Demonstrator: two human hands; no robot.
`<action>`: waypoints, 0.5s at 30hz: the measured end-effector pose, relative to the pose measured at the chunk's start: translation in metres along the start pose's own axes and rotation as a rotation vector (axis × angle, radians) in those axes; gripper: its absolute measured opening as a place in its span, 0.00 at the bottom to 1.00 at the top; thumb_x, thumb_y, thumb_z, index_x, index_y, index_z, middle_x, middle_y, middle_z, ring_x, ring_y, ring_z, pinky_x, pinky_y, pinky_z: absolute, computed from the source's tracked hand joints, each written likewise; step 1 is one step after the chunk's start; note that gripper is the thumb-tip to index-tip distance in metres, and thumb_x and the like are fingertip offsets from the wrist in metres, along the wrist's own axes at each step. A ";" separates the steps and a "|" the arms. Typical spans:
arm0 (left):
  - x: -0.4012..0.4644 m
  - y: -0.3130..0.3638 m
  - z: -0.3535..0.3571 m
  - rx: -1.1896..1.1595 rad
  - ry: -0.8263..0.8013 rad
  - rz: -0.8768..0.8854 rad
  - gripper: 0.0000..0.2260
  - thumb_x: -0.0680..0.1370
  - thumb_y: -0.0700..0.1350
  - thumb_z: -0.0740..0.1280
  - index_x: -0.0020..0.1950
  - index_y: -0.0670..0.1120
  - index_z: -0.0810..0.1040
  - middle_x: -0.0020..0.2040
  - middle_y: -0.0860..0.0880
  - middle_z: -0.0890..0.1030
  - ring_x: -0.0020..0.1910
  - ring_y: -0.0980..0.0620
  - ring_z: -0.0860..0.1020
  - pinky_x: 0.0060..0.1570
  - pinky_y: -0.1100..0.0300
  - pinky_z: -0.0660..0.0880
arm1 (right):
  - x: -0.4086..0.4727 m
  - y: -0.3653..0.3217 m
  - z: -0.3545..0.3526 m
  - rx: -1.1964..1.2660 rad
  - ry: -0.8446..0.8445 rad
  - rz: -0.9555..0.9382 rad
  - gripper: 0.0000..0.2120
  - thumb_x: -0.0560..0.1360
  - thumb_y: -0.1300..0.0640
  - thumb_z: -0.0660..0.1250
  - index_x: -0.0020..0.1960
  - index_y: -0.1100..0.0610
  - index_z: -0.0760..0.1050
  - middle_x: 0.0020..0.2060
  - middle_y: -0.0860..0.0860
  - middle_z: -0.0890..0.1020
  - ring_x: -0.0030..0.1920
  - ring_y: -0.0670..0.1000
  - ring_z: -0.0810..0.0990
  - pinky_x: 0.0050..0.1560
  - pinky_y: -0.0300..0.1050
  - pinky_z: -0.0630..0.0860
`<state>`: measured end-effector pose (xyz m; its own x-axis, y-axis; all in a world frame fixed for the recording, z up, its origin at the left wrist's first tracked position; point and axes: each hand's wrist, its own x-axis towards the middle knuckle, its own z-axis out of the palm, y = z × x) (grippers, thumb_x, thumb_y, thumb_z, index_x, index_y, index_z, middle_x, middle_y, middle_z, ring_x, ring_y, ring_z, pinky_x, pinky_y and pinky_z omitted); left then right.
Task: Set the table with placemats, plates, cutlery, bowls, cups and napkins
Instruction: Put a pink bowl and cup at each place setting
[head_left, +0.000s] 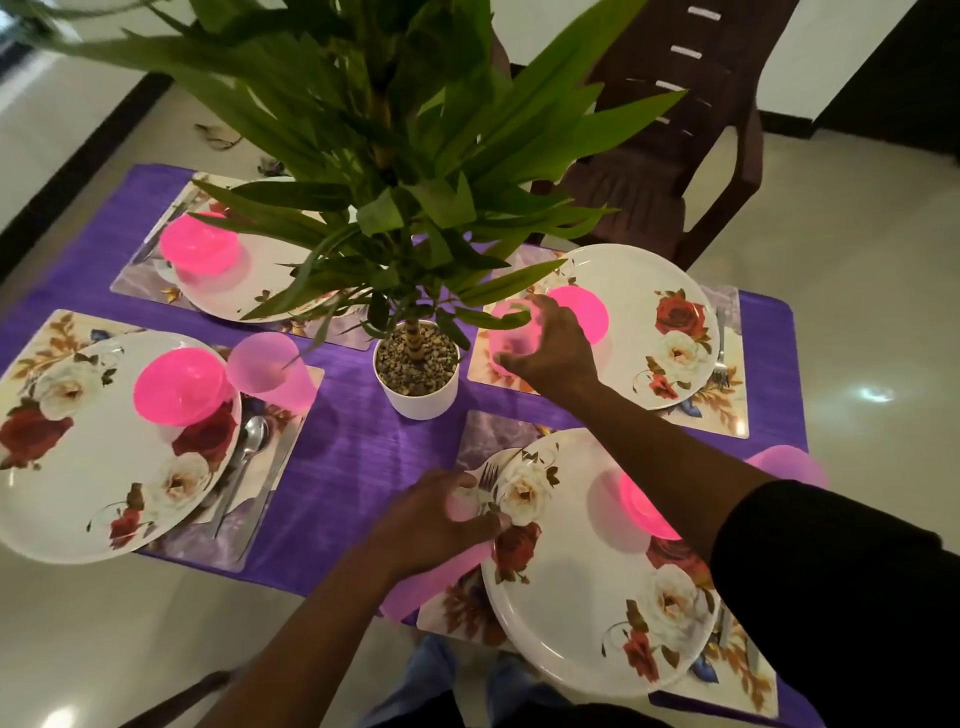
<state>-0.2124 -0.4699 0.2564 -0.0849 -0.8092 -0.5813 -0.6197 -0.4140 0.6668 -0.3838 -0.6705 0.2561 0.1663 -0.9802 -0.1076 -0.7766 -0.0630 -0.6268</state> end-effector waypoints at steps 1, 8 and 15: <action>0.001 0.000 0.000 -0.005 -0.004 0.004 0.36 0.70 0.70 0.73 0.74 0.57 0.71 0.75 0.54 0.70 0.69 0.51 0.73 0.67 0.50 0.75 | 0.000 0.000 0.001 -0.001 -0.003 0.001 0.46 0.68 0.43 0.80 0.78 0.54 0.62 0.69 0.56 0.72 0.67 0.58 0.74 0.61 0.48 0.73; 0.011 0.000 -0.004 -0.031 -0.004 0.044 0.35 0.70 0.70 0.73 0.73 0.57 0.72 0.75 0.54 0.71 0.68 0.53 0.72 0.65 0.53 0.75 | 0.005 0.000 0.002 0.008 0.009 0.005 0.47 0.65 0.41 0.81 0.77 0.53 0.64 0.67 0.56 0.75 0.64 0.58 0.76 0.57 0.46 0.75; 0.016 -0.003 -0.010 -0.138 -0.069 0.036 0.40 0.64 0.79 0.66 0.71 0.58 0.74 0.71 0.56 0.75 0.65 0.55 0.73 0.53 0.63 0.73 | -0.008 -0.003 -0.003 -0.004 -0.006 0.053 0.52 0.67 0.46 0.82 0.81 0.54 0.56 0.73 0.57 0.69 0.70 0.57 0.71 0.66 0.54 0.74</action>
<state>-0.2038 -0.4855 0.2499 -0.1615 -0.7962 -0.5831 -0.5021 -0.4424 0.7431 -0.3848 -0.6629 0.2608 0.1280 -0.9811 -0.1450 -0.7867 -0.0114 -0.6172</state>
